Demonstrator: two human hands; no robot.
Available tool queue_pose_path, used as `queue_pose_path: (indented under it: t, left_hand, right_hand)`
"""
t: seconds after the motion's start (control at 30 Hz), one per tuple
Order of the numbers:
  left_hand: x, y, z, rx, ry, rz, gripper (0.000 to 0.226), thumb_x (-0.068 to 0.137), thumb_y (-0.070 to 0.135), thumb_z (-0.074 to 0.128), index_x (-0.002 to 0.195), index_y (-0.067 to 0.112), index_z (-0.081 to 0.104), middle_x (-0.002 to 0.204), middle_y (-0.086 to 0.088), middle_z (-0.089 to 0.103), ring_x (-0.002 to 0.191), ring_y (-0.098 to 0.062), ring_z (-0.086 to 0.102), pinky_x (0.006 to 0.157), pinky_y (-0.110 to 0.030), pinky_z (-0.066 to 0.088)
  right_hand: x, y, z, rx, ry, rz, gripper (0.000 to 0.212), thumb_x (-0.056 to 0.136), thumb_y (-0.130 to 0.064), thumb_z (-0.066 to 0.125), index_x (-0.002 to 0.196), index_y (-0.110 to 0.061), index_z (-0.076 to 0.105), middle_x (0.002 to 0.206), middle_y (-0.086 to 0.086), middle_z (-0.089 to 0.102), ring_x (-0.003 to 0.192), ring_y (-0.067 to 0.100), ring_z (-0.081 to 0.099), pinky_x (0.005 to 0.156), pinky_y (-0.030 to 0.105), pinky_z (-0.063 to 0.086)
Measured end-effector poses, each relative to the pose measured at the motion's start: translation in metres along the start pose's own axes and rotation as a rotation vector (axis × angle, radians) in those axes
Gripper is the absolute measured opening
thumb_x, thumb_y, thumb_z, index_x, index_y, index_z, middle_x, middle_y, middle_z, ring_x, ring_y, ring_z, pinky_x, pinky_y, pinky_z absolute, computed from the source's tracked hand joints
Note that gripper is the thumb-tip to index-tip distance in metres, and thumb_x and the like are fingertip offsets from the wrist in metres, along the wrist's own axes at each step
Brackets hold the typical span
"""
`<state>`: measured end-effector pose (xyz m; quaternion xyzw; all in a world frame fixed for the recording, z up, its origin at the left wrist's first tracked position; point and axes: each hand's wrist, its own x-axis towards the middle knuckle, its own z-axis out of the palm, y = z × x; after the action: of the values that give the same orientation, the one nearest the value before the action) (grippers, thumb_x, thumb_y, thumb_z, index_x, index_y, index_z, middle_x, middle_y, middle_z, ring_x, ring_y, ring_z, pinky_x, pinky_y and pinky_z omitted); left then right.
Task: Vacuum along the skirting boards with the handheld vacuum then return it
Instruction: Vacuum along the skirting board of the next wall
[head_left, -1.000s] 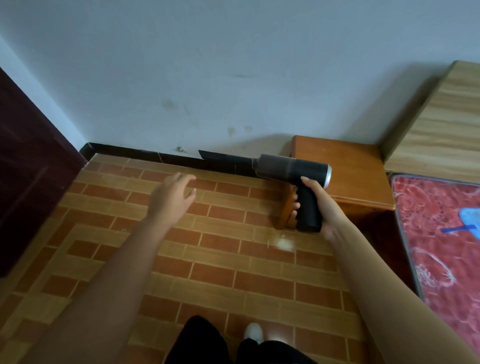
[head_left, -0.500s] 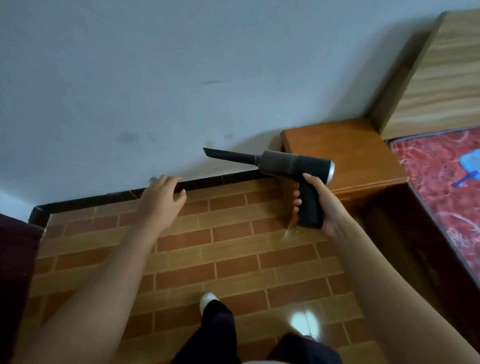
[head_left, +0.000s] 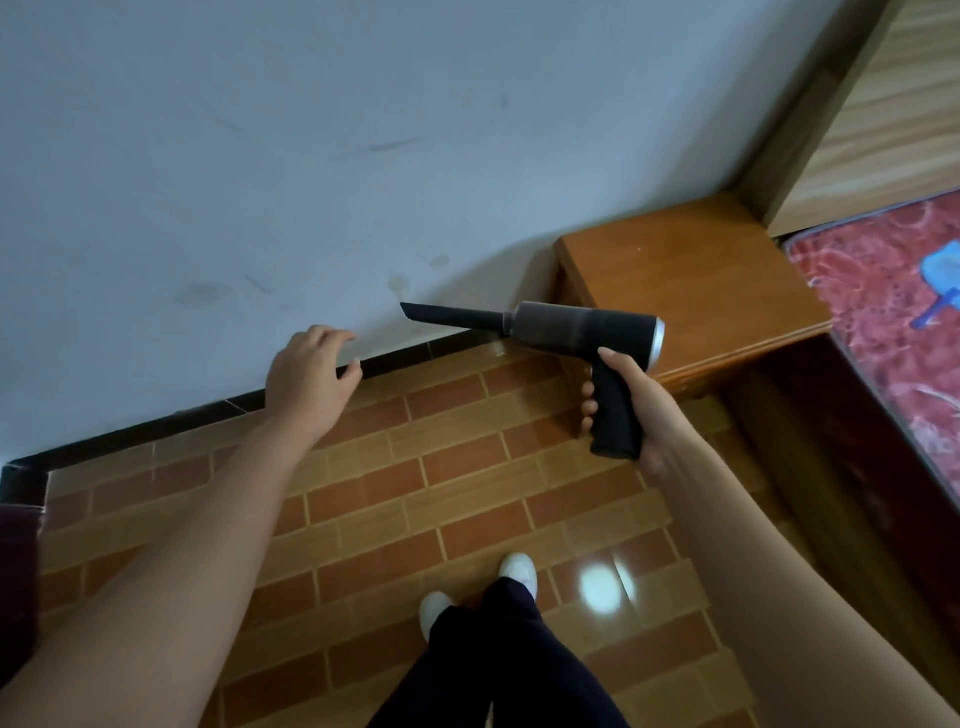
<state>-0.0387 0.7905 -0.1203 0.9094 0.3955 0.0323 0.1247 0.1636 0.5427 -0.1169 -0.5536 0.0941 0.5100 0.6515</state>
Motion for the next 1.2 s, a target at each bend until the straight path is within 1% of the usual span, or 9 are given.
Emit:
queue_pose_path:
  t: [0.17,0.3,0.37,0.5,0.6,0.73,0.83,1.07,1.2]
  left_hand:
    - [0.036,-0.016,0.027,0.026,-0.042,-0.019,0.034,0.093,0.020,0.052,0.125,0.009,0.057,0.126,-0.011,0.056,0.118,-0.029,0.048,0.092,-0.042,0.042]
    - [0.063,-0.041,0.068,0.035,-0.075,-0.035,0.033,0.094,0.021,0.050,0.125,0.010,0.056,0.127,-0.009,0.056,0.119,-0.028,0.048,0.092,-0.044,0.043]
    - [0.076,-0.057,0.099,0.028,-0.096,-0.027,0.032,0.094,0.021,0.050,0.124,0.010,0.057,0.126,-0.009,0.057,0.118,-0.028,0.049,0.092,-0.044,0.044]
    - [0.104,-0.098,0.186,0.026,-0.141,0.000,0.034,0.095,0.022,0.050,0.126,0.011,0.056,0.125,-0.007,0.057,0.115,-0.025,0.050,0.089,-0.038,0.043]
    - [0.128,-0.135,0.259,0.062,-0.151,0.046,0.036,0.095,0.024,0.049,0.129,0.014,0.054,0.126,-0.004,0.056,0.117,-0.022,0.050,0.092,-0.036,0.043]
    - [0.162,-0.183,0.357,0.075,-0.115,0.067,0.035,0.095,0.024,0.050,0.128,0.013,0.055,0.127,-0.004,0.057,0.114,-0.023,0.053,0.092,-0.036,0.043]
    - [0.184,-0.213,0.427,0.066,-0.088,0.073,0.034,0.095,0.023,0.050,0.127,0.012,0.056,0.126,-0.006,0.057,0.116,-0.024,0.051,0.092,-0.037,0.042]
    - [0.218,-0.252,0.560,0.018,-0.053,0.048,0.036,0.094,0.023,0.051,0.127,0.007,0.056,0.124,-0.009,0.058,0.114,-0.026,0.052,0.086,-0.037,0.045]
    - [0.225,-0.261,0.611,0.016,-0.061,-0.012,0.041,0.094,0.026,0.051,0.129,0.005,0.053,0.130,-0.013,0.054,0.120,-0.028,0.049,0.091,-0.039,0.044]
  right_hand:
    - [0.049,-0.003,0.007,-0.030,0.023,-0.001,0.028,0.084,-0.034,0.065,0.100,-0.011,0.058,0.066,0.002,0.059,0.050,0.013,0.053,0.048,0.026,0.047]
    - [0.103,0.018,0.012,-0.074,0.047,0.017,0.037,0.083,-0.035,0.067,0.109,-0.010,0.056,0.068,0.003,0.059,0.051,0.013,0.055,0.049,0.026,0.048]
    - [0.138,0.037,0.012,-0.080,0.072,0.023,0.038,0.083,-0.034,0.067,0.109,-0.009,0.055,0.070,0.004,0.058,0.051,0.014,0.055,0.048,0.027,0.048]
    - [0.222,0.093,0.006,-0.087,0.099,0.031,0.032,0.083,-0.032,0.067,0.102,-0.009,0.056,0.069,0.004,0.057,0.050,0.014,0.054,0.049,0.027,0.048]
    - [0.293,0.143,-0.003,-0.103,0.100,0.030,0.029,0.083,-0.031,0.066,0.099,-0.009,0.057,0.067,0.003,0.058,0.050,0.014,0.054,0.049,0.027,0.048]
    - [0.390,0.205,-0.014,-0.111,0.072,0.016,0.025,0.085,-0.031,0.065,0.096,-0.010,0.057,0.066,0.003,0.058,0.050,0.013,0.054,0.048,0.027,0.047]
    - [0.456,0.243,-0.025,-0.135,0.033,0.014,0.029,0.083,-0.032,0.067,0.097,-0.008,0.057,0.066,0.004,0.058,0.051,0.015,0.054,0.049,0.028,0.047]
    - [0.574,0.298,-0.043,-0.196,-0.003,-0.041,0.037,0.081,-0.033,0.068,0.102,-0.005,0.056,0.065,0.004,0.059,0.050,0.015,0.055,0.048,0.027,0.048]
    - [0.615,0.317,-0.049,-0.193,-0.005,-0.088,0.033,0.083,-0.030,0.067,0.102,-0.004,0.056,0.063,0.004,0.060,0.049,0.014,0.057,0.046,0.025,0.048]
